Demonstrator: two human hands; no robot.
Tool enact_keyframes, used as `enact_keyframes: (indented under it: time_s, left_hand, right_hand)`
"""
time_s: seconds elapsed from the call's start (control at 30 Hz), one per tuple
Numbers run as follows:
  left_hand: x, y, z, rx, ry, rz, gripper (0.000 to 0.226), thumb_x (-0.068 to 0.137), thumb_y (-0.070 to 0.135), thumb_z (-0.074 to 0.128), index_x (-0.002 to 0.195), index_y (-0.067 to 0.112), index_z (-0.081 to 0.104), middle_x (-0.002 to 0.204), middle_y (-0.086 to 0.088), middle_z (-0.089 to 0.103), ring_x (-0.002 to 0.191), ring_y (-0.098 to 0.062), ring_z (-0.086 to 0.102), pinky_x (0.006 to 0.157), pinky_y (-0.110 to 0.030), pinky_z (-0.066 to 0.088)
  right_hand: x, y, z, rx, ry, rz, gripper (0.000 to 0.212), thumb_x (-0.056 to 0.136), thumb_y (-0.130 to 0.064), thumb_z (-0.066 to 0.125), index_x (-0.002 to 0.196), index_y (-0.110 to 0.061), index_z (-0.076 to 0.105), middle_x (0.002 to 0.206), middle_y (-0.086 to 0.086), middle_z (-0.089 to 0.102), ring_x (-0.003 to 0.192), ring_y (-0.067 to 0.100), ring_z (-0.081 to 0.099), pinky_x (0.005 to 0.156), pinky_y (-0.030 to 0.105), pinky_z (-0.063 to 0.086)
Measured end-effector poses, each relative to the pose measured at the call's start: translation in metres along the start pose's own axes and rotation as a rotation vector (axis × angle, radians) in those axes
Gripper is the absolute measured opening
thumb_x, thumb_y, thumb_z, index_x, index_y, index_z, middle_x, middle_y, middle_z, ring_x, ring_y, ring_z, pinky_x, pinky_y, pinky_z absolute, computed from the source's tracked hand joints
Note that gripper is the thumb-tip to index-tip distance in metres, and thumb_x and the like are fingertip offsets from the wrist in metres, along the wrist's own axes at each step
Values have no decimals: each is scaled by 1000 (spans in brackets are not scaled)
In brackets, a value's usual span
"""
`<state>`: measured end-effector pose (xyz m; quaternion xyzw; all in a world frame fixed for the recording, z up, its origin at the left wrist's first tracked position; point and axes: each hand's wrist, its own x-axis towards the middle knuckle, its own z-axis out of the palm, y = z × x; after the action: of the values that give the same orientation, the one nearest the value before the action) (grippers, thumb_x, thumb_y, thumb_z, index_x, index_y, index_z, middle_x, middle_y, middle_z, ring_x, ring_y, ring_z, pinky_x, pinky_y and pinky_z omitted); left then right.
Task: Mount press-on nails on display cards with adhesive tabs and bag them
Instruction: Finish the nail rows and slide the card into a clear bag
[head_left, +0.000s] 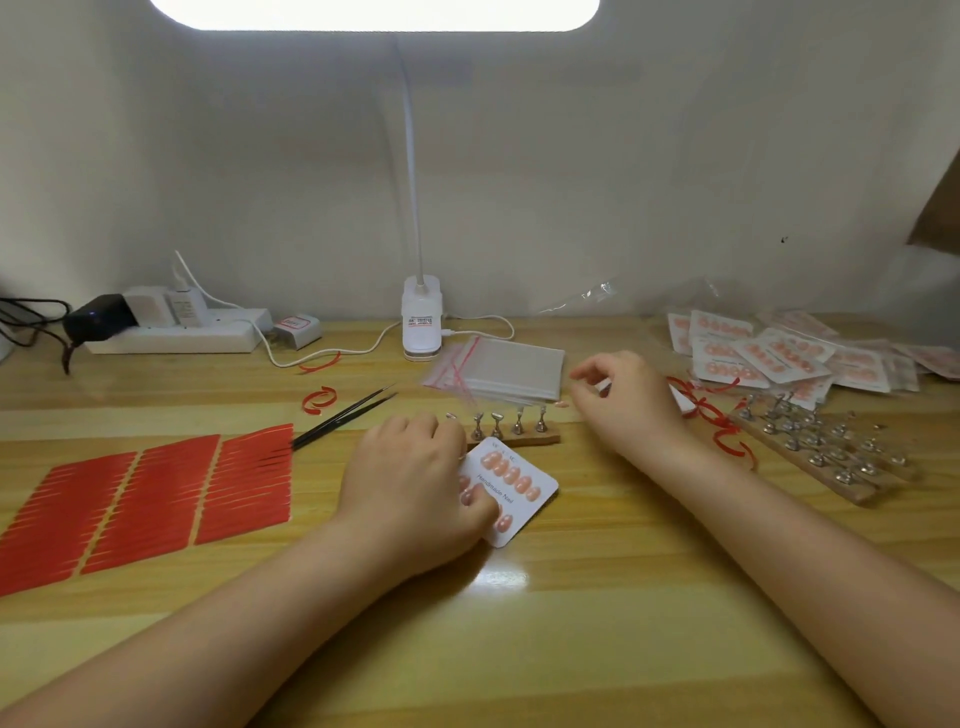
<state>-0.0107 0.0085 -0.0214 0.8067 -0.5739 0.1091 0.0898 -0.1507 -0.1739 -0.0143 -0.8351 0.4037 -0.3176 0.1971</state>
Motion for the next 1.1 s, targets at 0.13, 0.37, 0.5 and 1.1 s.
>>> enact_keyframes:
  time_s: [0.13, 0.37, 0.5, 1.1]
  left_hand:
    - [0, -2, 3, -124, 95, 1, 41, 69, 57, 20, 88, 29, 43, 83, 11, 47, 80, -16, 42, 69, -32, 24]
    - [4, -6, 9, -301, 151, -21, 24, 80, 53, 36, 84, 31, 43, 79, 13, 50, 78, -14, 45, 70, -31, 27]
    - [3, -5, 11, -372, 218, 0, 13, 87, 44, 49, 85, 32, 46, 80, 13, 56, 78, -12, 47, 69, -29, 28]
    - [17, -9, -37, -1420, 106, -468, 22, 91, 26, 61, 112, 18, 58, 103, 2, 65, 92, -10, 62, 69, -22, 47]
  right_hand:
    - [19, 4, 15, -123, -88, -55, 34, 90, -28, 64, 123, -17, 64, 125, 6, 54, 116, 26, 50, 96, 33, 41]
    - [35, 5, 24, -460, -218, -220, 44, 91, -60, 47, 130, -40, 57, 143, -9, 48, 124, 23, 32, 99, 36, 23]
    - [37, 1, 26, -477, -176, -275, 34, 95, -50, 47, 119, -35, 66, 135, -9, 56, 118, 23, 35, 93, 35, 22]
    - [-19, -48, -52, 406, -121, -88, 28, 91, -22, 49, 76, -1, 62, 86, 27, 62, 73, 27, 54, 71, 52, 46]
